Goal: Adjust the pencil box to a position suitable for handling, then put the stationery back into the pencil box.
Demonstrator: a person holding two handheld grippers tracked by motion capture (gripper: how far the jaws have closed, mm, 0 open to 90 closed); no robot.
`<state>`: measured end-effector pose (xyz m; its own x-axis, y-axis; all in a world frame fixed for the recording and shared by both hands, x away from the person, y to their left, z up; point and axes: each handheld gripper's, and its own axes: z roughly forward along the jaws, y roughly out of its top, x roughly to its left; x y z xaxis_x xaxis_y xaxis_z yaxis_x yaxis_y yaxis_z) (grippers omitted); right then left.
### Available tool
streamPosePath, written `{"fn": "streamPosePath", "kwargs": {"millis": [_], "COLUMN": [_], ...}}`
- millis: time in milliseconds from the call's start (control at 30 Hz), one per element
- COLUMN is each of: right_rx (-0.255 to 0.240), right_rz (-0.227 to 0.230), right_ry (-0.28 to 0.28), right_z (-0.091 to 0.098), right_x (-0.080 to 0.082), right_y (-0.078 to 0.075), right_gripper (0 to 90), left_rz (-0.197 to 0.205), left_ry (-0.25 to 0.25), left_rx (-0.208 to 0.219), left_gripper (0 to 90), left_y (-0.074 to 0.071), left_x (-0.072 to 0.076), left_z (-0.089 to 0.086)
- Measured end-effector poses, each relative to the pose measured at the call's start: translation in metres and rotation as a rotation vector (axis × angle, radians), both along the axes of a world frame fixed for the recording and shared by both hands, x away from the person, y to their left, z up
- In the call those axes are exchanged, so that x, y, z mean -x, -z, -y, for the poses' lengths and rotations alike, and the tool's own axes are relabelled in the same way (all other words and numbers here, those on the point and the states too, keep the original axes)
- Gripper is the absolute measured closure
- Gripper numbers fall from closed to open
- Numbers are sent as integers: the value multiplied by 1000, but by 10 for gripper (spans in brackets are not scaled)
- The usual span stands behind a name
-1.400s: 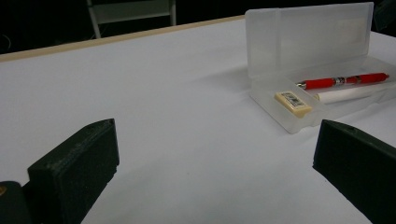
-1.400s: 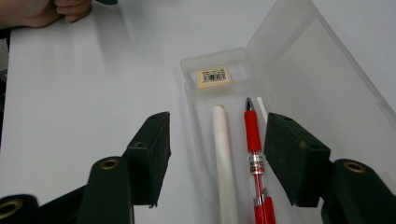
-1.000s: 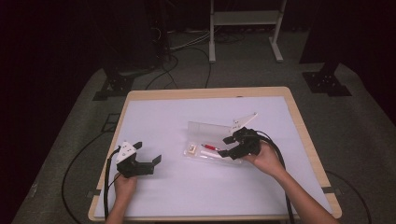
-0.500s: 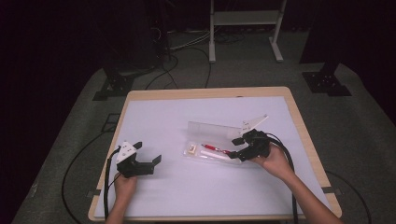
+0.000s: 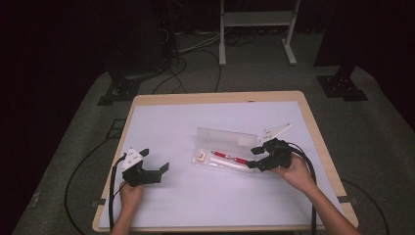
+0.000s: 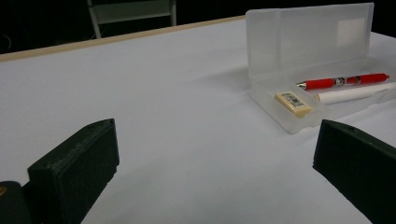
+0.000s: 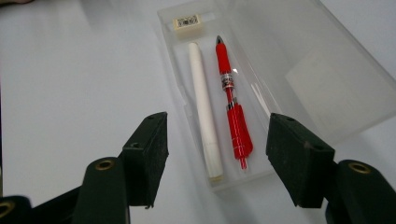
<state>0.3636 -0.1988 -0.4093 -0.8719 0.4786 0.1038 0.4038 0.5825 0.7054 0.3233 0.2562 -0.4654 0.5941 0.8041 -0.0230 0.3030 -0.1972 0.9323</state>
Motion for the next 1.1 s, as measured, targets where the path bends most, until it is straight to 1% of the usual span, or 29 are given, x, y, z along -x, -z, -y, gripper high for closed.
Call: {"fn": "streamPosePath", "kwargs": {"millis": [167, 333, 400, 467, 500, 600, 733, 767, 800, 867, 900, 1033, 1100], "right_rx": [-3, -6, -6, -8, -11, -13, -19, -26, -26, -38, -43, -51, -49], "right_rz": [-6, -23, -16, -21, -20, -30, -27, -29, -29, -36, -43, -47, -53], "right_ry": [14, 39, 46, 53, 65, 86, 103, 120, 120, 139, 148, 168, 173], "right_z": [7, 20, 26, 28, 35, 44, 54, 61, 61, 69, 72, 79, 80], "right_x": [1, 5, 7, 8, 10, 14, 17, 20, 20, 23, 24, 26, 28], "right_y": [4, 10, 11, 12, 13, 16, 19, 20, 20, 23, 23, 26, 28], "right_gripper": [377, 376, 374, 374, 374, 372, 368, 368, 368, 367, 367, 366, 365], "left_rz": [0, -1, -2, -2, -2, -1, -3, -2, -2, -2, -2, -3, -2], "left_ry": [1, -2, -2, -2, -3, -3, -4, -4, -4, -4, -3, -4, -4], "left_rx": [1, 3, 5, 5, 5, 2, 5, 5, 5, 4, 5, 6, 4], "left_gripper": [0, 0, 0, 0, 0, 0, 0, 0, 0, 0, 0, 0, 0], "left_y": [0, 0, 0, 0, 0, 0, 0, 0, 0, 0, 0, 0, 0], "left_x": [0, 0, 0, 0, 0, 0, 0, 0, 0, 0, 0, 0, 0], "left_z": [0, 0, 0, 0, 0, 0, 0, 0, 0, 0, 0, 0, 0]}}
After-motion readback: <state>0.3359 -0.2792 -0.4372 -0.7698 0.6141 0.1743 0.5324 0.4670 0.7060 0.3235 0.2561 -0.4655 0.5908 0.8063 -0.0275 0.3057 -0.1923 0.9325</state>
